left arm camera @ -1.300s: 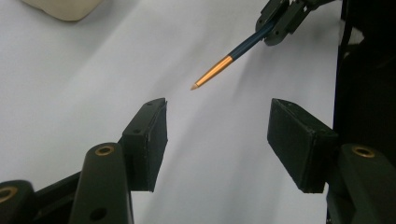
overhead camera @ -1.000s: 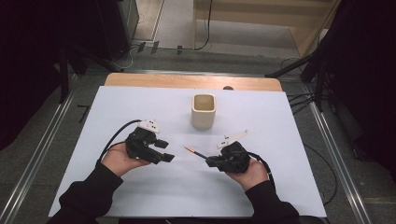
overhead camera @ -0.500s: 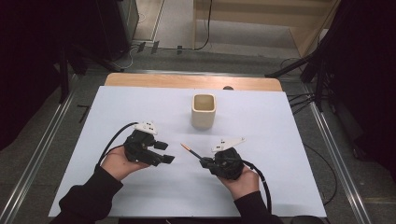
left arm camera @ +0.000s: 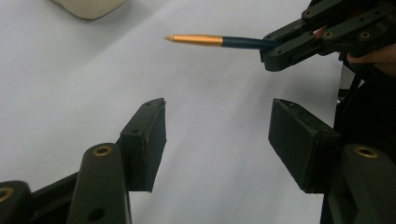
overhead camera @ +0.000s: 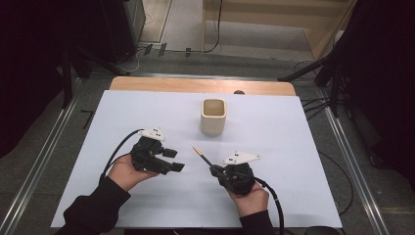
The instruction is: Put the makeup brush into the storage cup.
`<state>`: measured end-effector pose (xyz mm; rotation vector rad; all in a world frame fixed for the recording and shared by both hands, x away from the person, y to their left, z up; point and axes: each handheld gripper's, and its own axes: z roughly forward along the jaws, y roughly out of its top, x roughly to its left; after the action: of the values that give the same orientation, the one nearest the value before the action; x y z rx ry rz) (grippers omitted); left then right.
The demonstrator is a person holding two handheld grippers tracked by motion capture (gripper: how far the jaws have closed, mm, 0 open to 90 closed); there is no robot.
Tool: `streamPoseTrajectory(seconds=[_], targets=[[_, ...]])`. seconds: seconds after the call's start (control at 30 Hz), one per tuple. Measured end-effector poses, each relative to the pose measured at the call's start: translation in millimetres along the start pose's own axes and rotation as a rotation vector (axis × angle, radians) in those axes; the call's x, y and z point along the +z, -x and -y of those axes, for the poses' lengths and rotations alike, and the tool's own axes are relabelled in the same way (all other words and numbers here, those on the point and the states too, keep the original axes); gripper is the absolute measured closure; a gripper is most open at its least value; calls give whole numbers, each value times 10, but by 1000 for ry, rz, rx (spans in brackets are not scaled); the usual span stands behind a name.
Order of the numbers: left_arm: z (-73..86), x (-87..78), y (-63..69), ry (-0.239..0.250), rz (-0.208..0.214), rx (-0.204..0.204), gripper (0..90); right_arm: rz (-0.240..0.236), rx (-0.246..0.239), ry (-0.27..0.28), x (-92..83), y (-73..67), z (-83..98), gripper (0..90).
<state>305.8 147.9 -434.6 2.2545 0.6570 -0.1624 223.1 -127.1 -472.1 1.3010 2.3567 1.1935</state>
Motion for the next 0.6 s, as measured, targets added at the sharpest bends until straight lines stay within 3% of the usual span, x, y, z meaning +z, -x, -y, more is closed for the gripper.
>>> streamPoseTrajectory(seconds=[0.17,0.6], targets=[[5,8,9,6,-3,4,367,-3,46,46,-1,-19,78,843],[-10,73,46,30,1,-19,365,42,63,148,40,-167,270,843]])
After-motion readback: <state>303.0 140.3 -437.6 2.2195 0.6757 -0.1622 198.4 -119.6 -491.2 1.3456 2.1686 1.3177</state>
